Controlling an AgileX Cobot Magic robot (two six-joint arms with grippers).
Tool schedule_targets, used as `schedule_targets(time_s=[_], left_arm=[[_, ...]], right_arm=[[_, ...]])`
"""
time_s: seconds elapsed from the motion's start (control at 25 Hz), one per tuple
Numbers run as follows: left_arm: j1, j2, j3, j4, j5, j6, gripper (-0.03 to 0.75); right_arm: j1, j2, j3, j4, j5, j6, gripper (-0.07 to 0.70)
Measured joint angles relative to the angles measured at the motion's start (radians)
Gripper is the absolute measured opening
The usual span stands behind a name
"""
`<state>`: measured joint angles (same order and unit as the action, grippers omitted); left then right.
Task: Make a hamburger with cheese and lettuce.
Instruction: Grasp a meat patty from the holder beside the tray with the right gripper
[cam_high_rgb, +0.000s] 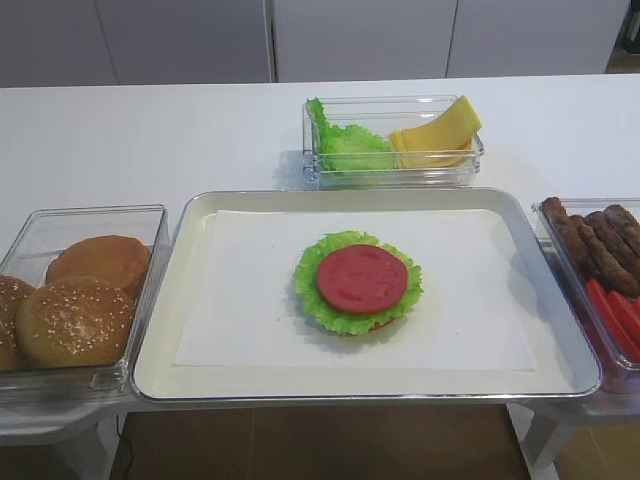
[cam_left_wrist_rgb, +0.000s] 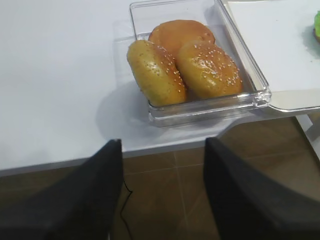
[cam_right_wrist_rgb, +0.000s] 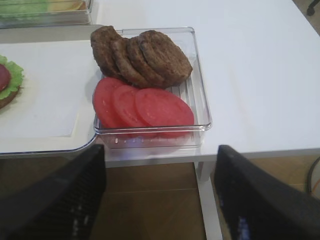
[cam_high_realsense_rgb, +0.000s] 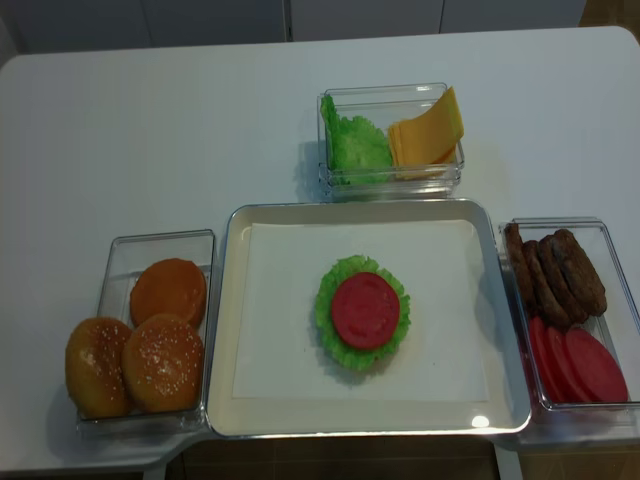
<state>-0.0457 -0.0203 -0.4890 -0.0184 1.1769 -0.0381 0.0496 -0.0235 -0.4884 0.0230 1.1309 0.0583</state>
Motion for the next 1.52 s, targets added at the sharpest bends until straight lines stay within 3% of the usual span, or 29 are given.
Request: schedule_targets(time_s=[1.52], left_arm=[[0.000,0.000,0.000,0.000,0.000,0.000,0.387]], right_arm=[[0.000,0.000,0.000,-0.008,0.000,-0.007,0.512]])
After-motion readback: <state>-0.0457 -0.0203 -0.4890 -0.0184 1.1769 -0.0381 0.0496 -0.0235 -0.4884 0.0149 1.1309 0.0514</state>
